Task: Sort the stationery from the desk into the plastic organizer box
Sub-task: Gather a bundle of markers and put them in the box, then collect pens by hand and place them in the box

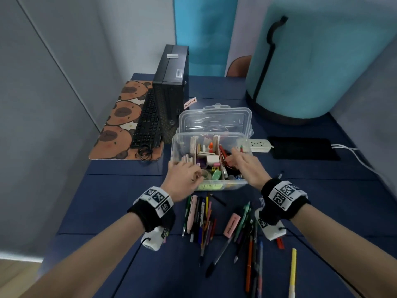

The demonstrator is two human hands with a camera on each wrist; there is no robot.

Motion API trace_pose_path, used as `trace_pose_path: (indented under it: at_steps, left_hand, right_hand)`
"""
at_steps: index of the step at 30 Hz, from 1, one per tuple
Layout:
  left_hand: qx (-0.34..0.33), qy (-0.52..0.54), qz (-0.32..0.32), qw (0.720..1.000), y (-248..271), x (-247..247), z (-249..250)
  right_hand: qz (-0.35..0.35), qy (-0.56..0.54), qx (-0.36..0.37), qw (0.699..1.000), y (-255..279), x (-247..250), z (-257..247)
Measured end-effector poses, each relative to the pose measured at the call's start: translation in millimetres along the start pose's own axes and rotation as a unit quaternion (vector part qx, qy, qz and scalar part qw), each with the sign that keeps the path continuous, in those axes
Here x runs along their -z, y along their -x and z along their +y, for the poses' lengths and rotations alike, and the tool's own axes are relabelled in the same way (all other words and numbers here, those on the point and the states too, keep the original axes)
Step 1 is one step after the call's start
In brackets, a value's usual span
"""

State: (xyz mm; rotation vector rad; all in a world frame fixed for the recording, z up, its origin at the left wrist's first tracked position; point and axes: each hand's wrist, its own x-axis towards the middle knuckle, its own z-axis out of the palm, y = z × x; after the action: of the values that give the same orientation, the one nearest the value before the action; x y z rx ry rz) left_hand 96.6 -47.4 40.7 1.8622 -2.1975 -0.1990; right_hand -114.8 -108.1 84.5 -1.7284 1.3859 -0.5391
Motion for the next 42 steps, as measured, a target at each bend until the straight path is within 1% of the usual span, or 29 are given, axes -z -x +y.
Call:
trace_pose_path:
  at_steps: [1, 3, 5, 7, 8, 10, 11, 12, 13, 14, 15, 17, 18, 20, 21, 23, 26, 27, 31, 34, 37, 38, 39, 41, 42]
  left_hand:
    - [-0.015, -0.019, 0.003, 1.000, 9, -7, 0]
    - [-0.034, -0.025, 0.030, 0.999, 25, -16, -1]
    - [-0.053, -0.032, 0.091, 0.994, 40, -23, 0]
    - [-0.067, -0.039, 0.125, 0.989, 55, -33, 5]
    - [-0.078, -0.040, 0.125, 0.988, 62, -40, 8]
    - [-0.101, -0.042, 0.096, 0.989, 77, -56, 13]
    - [-0.102, -0.044, 0.079, 0.991, 84, -66, 14]
    - [-0.086, -0.051, 0.056, 0.993, 90, -76, 13]
    - [-0.045, -0.069, 0.034, 0.996, 94, -81, 11]
    - [0.021, -0.091, 0.010, 0.996, 97, -83, 9]
    - [0.102, -0.105, -0.016, 0.989, 99, -84, 6]
    - [0.261, -0.118, -0.065, 0.956, 101, -88, -2]
    - [0.321, -0.106, -0.075, 0.938, 103, -90, -7]
    - [0.410, -0.054, -0.073, 0.907, 104, -92, -13]
    - [0.434, -0.035, -0.077, 0.897, 103, -93, -16]
    - [0.445, -0.007, -0.103, 0.889, 99, -95, -18]
    - [0.440, 0.043, -0.135, 0.887, 92, -95, -13]
    - [0.432, 0.058, -0.137, 0.890, 91, -96, -9]
    - [0.388, 0.102, -0.159, 0.902, 89, -103, 6]
    - [0.364, 0.141, -0.166, 0.906, 90, -108, 11]
    - [0.357, 0.175, -0.164, 0.903, 91, -107, 10]
    - [0.356, 0.182, -0.163, 0.902, 91, -106, 9]
    - [0.355, 0.189, -0.162, 0.901, 92, -105, 8]
    - [0.351, 0.197, -0.161, 0.901, 93, -104, 8]
    - [0.353, 0.198, -0.160, 0.900, 94, -103, 6]
  right_hand:
    - [0.014, 0.027, 0.006, 1.000, 7, 4, 8]
    - [0.044, 0.031, 0.009, 0.999, 23, 13, 25]
    - [0.094, 0.026, 0.021, 0.995, 37, 21, 43]
    - [0.145, 0.044, 0.016, 0.988, 50, 27, 64]
    - [0.162, 0.051, -0.005, 0.985, 56, 28, 78]
    - [0.174, 0.052, -0.070, 0.981, 69, 29, 109]
    - [0.178, 0.045, -0.106, 0.977, 77, 28, 122]
    - [0.179, 0.039, -0.145, 0.972, 86, 28, 137]
    - [0.174, 0.041, -0.188, 0.966, 97, 29, 146]
    - [0.162, 0.057, -0.235, 0.957, 108, 29, 155]
    - [0.144, 0.077, -0.287, 0.944, 120, 28, 163]
    - [0.091, 0.108, -0.373, 0.917, 142, 24, 181]
    - [0.062, 0.119, -0.406, 0.904, 150, 20, 190]
    - [0.017, 0.136, -0.447, 0.884, 161, 11, 203]
    - [0.006, 0.136, -0.455, 0.880, 163, 6, 206]
    - [0.001, 0.120, -0.454, 0.883, 164, -2, 204]
    - [0.007, 0.050, -0.424, 0.904, 156, -8, 197]
    - [0.007, 0.036, -0.411, 0.911, 153, -9, 195]
    - [0.012, 0.033, -0.363, 0.931, 143, -16, 182]
    - [0.012, 0.001, -0.359, 0.933, 137, -20, 175]
    - [0.015, -0.049, -0.363, 0.930, 132, -19, 167]
    - [0.032, -0.047, -0.357, 0.932, 130, -18, 166]
    - [0.066, -0.030, -0.344, 0.936, 126, -17, 166]
    - [0.155, -0.003, -0.298, 0.942, 120, -14, 166]
    - [0.182, -0.015, -0.269, 0.946, 116, -13, 161]
